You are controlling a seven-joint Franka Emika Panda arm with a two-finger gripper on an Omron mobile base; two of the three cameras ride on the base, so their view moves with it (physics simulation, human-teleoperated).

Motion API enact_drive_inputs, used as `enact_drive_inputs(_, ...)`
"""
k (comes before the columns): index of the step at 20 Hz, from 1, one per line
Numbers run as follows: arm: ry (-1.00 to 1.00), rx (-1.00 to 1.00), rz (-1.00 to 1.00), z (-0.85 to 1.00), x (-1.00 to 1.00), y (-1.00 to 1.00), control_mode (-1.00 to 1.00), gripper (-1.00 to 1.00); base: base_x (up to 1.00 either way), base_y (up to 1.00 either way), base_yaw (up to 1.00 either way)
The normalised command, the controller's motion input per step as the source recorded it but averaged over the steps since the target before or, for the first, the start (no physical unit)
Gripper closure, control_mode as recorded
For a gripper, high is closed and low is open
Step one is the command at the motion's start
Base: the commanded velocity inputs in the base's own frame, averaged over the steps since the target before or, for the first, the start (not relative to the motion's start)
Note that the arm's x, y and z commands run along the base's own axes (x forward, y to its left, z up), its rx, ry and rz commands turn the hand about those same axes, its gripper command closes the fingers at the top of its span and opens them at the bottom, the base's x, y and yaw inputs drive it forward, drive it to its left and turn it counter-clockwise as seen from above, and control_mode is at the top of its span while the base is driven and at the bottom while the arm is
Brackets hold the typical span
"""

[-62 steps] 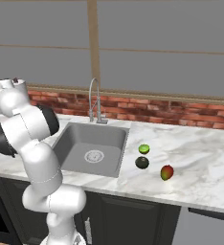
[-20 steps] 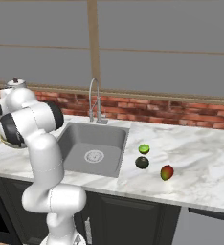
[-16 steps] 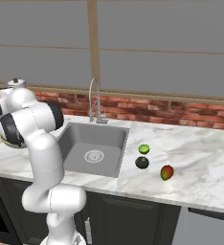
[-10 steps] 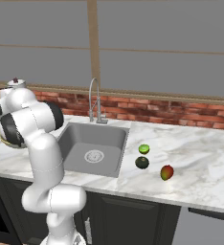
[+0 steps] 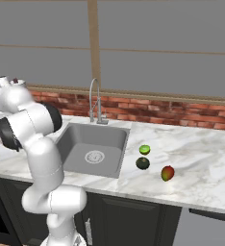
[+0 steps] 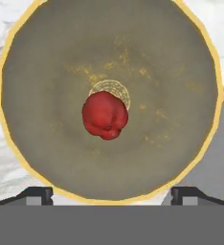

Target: There is a mixed pile of frozen fruits and vegetables on the counter. Locate all the frozen vegetables and place the items in a bowl on the counter. Take all the frozen fruits and defrost them in a running sink.

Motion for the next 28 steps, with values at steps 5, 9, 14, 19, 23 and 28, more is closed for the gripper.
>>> enact_drive_inputs(5, -0.09, 0.05, 0.0, 0.59, -0.52, -0.65, -1.0, -1.0, 0.0, 0.0, 0.0)
enact_drive_inputs(9, -0.14, 0.18, -0.09, 0.0, -0.97, -1.0, -1.0, -1.0, 0.0, 0.0, 0.0)
enact_drive_inputs(14, -0.09, 0.1, -0.14, 0.0, -0.89, -0.99, -1.0, -1.0, 0.0, 0.0, 0.0)
enact_drive_inputs(19, 0.0, 0.01, -0.16, 0.03, -0.47, -0.93, -1.0, -1.0, 0.0, 0.0, 0.0)
enact_drive_inputs(23, 0.12, 0.0, -0.27, 0.09, -0.03, -0.91, -1.0, -1.0, 0.0, 0.0, 0.0)
enact_drive_inputs(28, 0.13, -0.04, -0.25, 0.0, -0.03, -0.69, -1.0, -1.0, 0.0, 0.0, 0.0)
